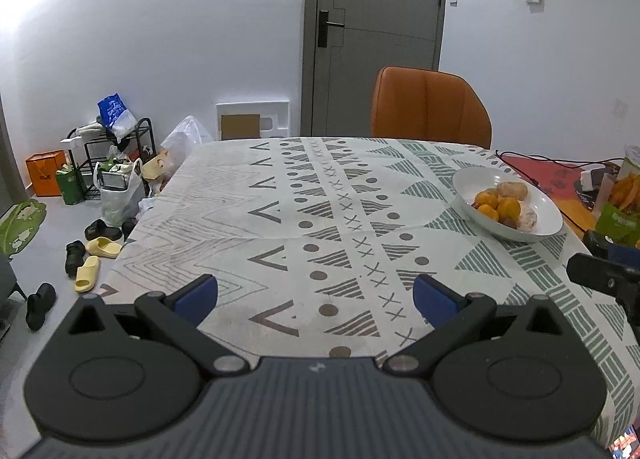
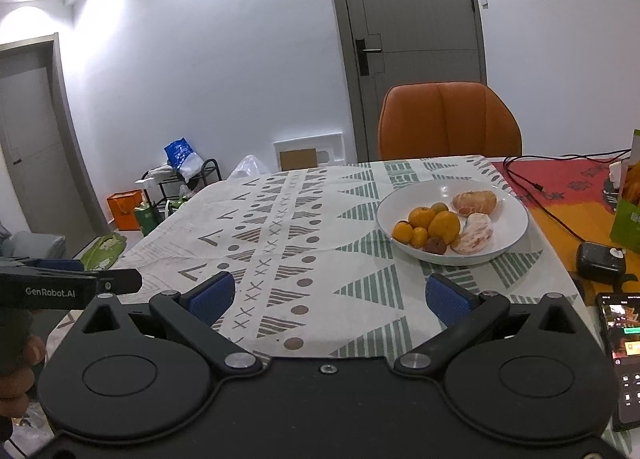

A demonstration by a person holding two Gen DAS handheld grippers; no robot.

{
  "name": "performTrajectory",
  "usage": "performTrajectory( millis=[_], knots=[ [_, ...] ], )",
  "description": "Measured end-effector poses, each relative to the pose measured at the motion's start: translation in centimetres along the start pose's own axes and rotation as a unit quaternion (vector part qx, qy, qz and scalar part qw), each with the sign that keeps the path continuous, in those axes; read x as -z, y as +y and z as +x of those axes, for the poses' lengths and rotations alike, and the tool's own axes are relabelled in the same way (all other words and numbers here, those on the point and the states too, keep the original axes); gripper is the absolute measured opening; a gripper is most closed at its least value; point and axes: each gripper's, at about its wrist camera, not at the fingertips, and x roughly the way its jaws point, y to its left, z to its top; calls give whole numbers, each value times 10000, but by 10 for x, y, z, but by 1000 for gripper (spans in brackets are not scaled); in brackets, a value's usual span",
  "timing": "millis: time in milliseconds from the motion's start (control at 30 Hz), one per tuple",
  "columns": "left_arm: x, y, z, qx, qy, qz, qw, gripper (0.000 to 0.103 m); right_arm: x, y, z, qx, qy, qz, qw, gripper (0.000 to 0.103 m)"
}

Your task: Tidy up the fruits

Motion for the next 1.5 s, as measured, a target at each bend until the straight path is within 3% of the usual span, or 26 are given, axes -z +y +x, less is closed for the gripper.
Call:
performTrajectory(
  millis=[1500],
  knots=[
    [-4,-2,-9,63,-69,22,10000,103,-4,1,-3,-47,-33,-18,10000,103]
  ],
)
